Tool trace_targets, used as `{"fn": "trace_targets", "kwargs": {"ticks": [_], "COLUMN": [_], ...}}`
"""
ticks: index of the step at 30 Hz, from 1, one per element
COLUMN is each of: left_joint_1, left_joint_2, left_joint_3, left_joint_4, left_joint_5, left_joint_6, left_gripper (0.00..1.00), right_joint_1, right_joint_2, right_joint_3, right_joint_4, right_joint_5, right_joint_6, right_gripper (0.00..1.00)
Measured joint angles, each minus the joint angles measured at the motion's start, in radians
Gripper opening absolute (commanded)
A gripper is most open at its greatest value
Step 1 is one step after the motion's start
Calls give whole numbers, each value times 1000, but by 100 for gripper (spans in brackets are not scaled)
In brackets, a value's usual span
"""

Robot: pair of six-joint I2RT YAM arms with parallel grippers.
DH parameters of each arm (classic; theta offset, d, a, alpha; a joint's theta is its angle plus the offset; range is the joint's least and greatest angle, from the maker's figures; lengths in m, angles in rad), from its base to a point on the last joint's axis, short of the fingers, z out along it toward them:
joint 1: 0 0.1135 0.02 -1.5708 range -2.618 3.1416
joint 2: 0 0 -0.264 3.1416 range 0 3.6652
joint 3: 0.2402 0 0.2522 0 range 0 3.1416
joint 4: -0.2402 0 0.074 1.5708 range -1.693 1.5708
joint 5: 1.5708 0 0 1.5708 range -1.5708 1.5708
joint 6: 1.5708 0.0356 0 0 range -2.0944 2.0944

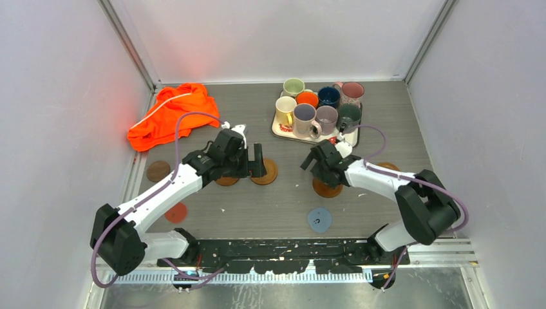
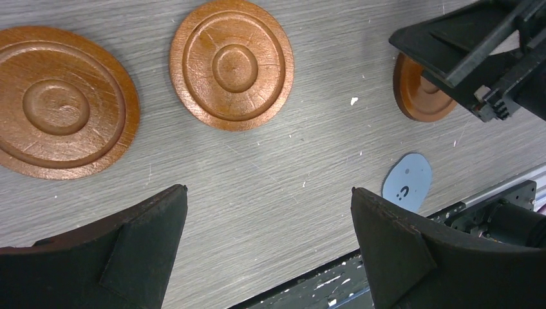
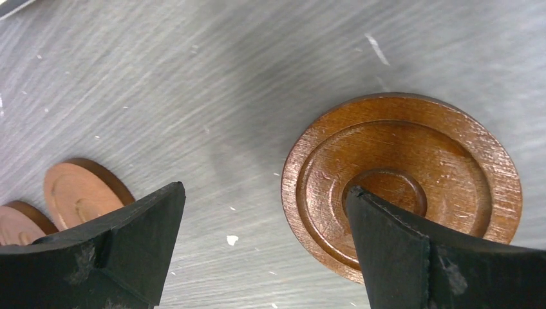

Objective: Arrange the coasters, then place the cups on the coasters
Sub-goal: Move the coaster to the center of the board.

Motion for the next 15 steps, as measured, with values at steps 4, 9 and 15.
{"fn": "trace_targets", "kwargs": {"ticks": [4,9,15], "left_joint_1": [10,26,40], "left_joint_2": [-20,-39,-54], "left_joint_3": [0,0,-4], "left_joint_4": [-11,-31,-45], "left_joint_5": [-3,-4,-4], "left_joint_6": [3,7,19], "left_gripper": [100,100,100], "right_joint_1": [14,23,48], "right_joint_2": [71,139,211], "right_joint_3": [57,119,192], "right_joint_4": [45,76,97], "right_joint_5": [-11,-29,-43], "right_joint_6": [-9,-21,-29], "right_gripper": [100,100,100]}}
